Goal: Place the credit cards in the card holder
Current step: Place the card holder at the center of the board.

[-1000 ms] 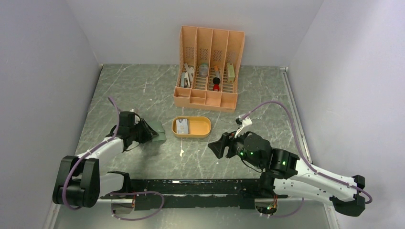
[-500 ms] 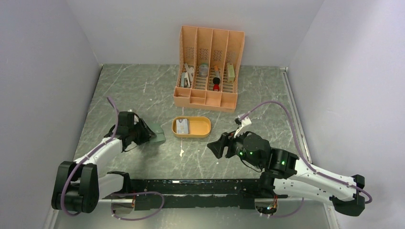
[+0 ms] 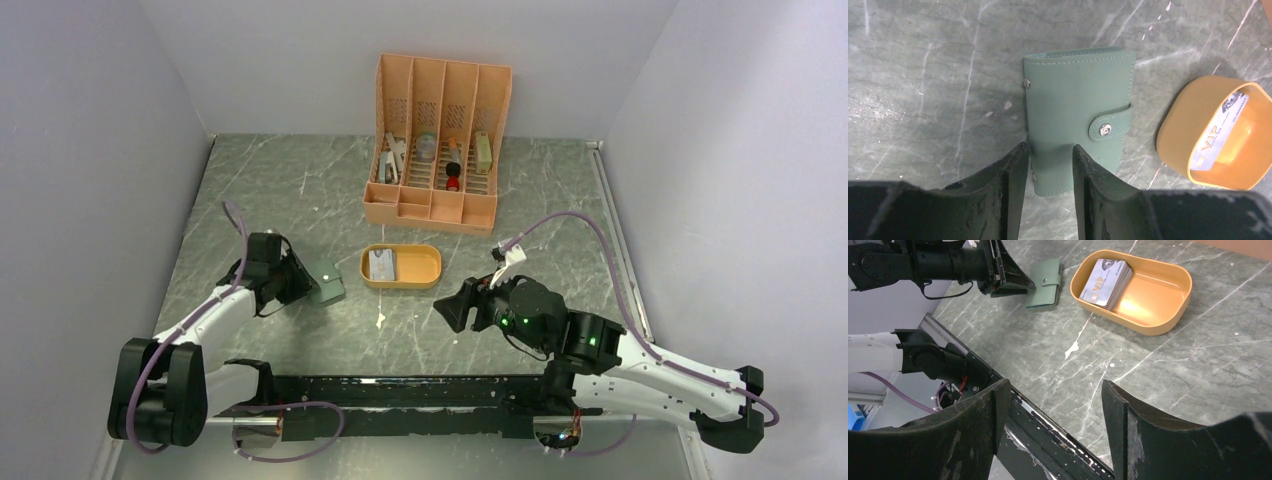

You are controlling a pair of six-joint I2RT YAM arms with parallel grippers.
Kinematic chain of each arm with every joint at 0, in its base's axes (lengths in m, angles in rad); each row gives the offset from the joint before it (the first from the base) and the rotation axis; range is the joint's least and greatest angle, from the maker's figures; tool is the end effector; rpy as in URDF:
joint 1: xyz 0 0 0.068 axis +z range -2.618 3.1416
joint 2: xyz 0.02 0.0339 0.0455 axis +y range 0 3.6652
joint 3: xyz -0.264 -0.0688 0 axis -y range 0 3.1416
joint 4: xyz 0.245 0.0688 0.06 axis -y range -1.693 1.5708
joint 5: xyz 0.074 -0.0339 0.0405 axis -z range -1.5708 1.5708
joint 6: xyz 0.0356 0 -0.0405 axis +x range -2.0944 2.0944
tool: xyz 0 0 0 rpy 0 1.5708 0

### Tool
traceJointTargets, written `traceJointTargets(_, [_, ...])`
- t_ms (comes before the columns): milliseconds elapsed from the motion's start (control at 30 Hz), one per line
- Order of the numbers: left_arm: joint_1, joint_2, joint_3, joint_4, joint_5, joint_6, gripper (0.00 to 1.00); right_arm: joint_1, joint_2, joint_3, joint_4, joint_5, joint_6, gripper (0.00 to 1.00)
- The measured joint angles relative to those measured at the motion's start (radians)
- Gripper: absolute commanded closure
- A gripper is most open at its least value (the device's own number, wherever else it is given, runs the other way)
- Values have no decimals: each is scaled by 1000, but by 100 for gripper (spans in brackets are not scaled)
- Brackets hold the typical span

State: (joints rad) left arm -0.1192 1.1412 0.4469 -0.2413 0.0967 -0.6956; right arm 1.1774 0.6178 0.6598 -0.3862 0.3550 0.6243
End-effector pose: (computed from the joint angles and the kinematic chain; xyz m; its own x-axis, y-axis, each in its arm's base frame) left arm 0.1998 -0.0274 0.1548 -0.7259 -0.5555 -0.4057 -0.3777 0.8148 -0.4399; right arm 0.0682 0.1321 0.3004 -0.5379 0.1339 -0.8323 -0.5253 0.7190 0.4551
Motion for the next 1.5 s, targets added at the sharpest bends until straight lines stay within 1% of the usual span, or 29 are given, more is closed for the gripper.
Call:
traceJointTargets(133, [0, 18, 11, -6, -21, 0, 67, 0, -3, 0, 0, 0, 0, 30])
traceJointTargets(333, [0, 22, 11, -11, -24, 0, 74, 0, -10, 0, 0, 0, 0, 30])
traceJointTargets(467, [0, 25, 11, -10, -24, 1, 78, 0, -10, 0, 0, 0, 1, 30])
traceJointTargets(633, [0, 34, 11, 2, -18, 0, 79, 0, -8, 0, 0, 0, 1, 30])
traceJointTargets(1067, [0, 95, 8, 105, 49, -37, 79, 0, -3, 0, 0, 0, 1, 30])
traceJointTargets(1367, [0, 110, 8, 139, 89, -34, 73, 0, 8, 0, 0, 0, 1, 30])
traceJointTargets(1500, [0, 87, 10, 125, 87, -26, 67, 0, 8, 0, 0, 0, 1, 30])
